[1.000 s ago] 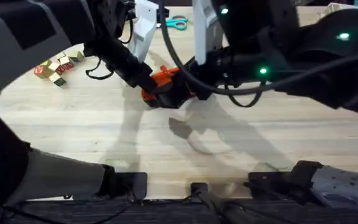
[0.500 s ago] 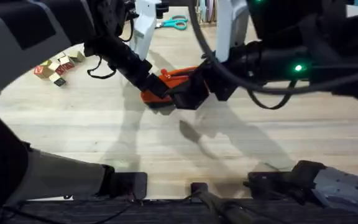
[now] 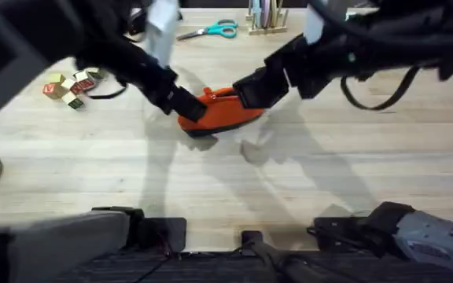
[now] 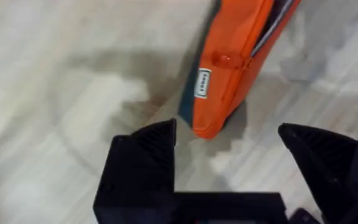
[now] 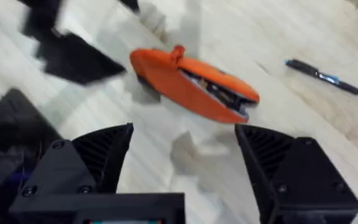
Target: Unzip the bag, pick up the pens from the table one at a time and place them inside, then zip the bag closed.
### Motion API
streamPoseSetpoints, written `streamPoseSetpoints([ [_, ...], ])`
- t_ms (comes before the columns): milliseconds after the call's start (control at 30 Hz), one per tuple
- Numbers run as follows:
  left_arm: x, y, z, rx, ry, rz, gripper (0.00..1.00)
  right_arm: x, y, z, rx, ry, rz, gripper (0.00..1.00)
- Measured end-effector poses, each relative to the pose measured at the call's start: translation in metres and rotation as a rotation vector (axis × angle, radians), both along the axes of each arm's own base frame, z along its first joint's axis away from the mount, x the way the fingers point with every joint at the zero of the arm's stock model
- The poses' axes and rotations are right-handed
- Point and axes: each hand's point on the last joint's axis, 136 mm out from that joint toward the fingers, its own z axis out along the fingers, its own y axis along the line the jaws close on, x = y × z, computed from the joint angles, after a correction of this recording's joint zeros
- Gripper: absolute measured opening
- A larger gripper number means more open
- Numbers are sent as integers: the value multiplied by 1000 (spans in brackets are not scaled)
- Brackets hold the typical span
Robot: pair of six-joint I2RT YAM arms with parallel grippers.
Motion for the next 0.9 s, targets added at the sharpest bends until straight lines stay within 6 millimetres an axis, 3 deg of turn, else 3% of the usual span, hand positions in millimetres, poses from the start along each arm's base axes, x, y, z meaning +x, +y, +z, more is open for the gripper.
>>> streamPoseSetpoints([
  [233,-2,30,63,15,-261,56,993,-7,-6,6,-95,64,67,996],
  [267,-8,38,82,38,-364,40,993,-5,-5,10,-121,62,103,996],
  [333,-11,43,91,56,-416,28,993,-2,-2,14,-130,47,123,996],
  [500,-15,52,103,88,-491,19,993,6,5,31,-140,-29,198,996],
  [533,-16,52,104,94,-499,10,993,12,10,43,-157,-131,276,995],
  [600,-16,52,104,96,-501,5,993,16,13,48,-172,-194,326,995],
  [900,-16,52,104,98,-504,0,993,29,23,45,-304,-398,570,997],
])
